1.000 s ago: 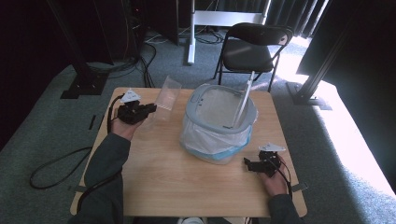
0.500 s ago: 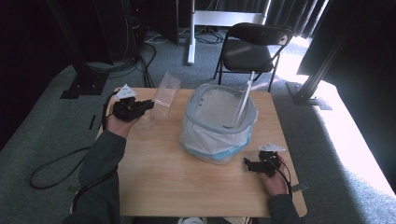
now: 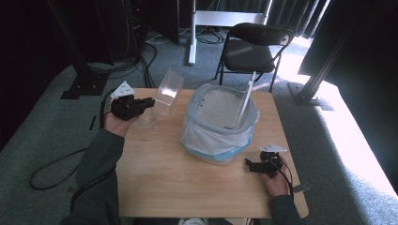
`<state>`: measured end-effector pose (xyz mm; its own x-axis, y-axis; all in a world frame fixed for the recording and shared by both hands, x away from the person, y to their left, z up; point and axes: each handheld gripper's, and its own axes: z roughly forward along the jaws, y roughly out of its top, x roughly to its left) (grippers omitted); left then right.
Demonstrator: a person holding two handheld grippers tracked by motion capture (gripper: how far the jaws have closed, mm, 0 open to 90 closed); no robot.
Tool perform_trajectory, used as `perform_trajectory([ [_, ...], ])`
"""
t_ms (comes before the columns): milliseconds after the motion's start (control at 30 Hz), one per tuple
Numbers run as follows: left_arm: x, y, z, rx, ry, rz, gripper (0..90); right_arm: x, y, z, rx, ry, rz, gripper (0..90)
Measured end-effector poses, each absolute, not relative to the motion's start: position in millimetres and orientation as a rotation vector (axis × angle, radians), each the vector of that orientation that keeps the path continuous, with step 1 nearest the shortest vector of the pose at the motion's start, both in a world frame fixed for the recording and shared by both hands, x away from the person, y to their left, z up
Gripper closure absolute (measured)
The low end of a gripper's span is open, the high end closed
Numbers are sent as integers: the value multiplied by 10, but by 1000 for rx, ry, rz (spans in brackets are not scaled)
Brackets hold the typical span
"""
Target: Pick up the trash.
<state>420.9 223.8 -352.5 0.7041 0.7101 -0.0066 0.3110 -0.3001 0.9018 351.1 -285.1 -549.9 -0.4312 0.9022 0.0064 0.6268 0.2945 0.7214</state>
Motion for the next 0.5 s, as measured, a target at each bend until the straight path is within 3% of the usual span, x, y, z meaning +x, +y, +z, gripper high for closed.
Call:
perform_trajectory([
  [500, 4173, 2210, -3204, 1866, 737, 471, 835, 3511, -2851, -5498, 1370, 2166, 928, 113],
])
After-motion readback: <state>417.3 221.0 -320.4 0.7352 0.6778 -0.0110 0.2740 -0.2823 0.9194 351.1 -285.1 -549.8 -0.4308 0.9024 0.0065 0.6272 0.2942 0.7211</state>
